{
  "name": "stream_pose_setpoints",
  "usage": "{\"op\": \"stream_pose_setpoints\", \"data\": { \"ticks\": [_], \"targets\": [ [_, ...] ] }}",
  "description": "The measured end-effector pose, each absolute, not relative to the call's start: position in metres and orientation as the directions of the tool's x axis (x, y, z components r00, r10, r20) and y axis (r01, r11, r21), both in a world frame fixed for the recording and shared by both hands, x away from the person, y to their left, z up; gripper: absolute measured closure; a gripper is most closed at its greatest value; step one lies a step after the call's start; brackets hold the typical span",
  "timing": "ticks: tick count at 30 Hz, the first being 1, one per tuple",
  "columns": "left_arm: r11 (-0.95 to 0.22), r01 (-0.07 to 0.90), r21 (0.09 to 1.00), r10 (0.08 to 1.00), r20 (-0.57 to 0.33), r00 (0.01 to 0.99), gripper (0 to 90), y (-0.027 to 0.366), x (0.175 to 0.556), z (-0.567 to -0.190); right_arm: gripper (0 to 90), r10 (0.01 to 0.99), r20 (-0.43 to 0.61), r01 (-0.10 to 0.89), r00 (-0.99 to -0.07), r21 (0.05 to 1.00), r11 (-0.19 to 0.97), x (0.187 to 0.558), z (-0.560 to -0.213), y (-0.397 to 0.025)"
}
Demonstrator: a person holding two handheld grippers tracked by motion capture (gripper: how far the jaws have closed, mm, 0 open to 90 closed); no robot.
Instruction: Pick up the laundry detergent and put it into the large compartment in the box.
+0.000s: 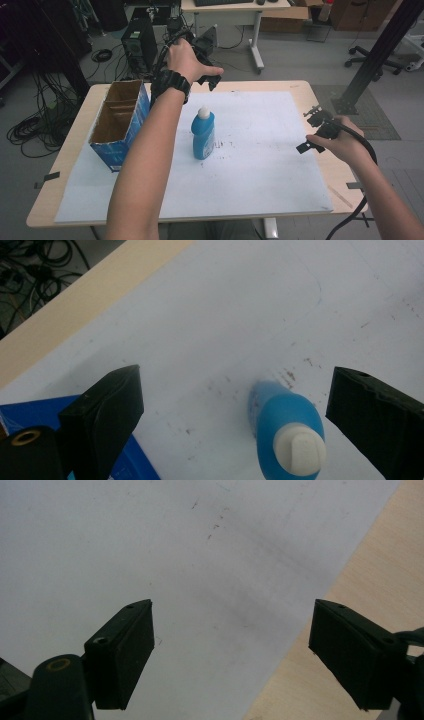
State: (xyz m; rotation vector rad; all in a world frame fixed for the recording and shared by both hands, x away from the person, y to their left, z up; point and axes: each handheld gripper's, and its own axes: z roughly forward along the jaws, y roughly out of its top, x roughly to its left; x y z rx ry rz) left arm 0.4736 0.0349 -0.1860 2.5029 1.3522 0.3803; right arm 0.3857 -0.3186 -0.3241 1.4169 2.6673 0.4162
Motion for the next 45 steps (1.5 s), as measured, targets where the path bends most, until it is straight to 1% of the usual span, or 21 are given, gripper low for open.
{"op": "stream_pose_setpoints", "data": {
  "ticks": [25,45],
  "targets": [
    [-0.541,0.791,0.285,0.837,0.093,0.539,8.8,0.024,0.448,-0.204,18.1,0.825,0.041,0.798,-0.564,0.285,0.531,0.378,-0.322,-0.318],
    [-0.541,0.807,0.234,0.839,0.088,0.537,9.0,0.018,0.439,-0.224,18.1,0.827,0.041,0.801,-0.56,0.283,0.528,0.376,-0.325,-0.319]
  ]
}}
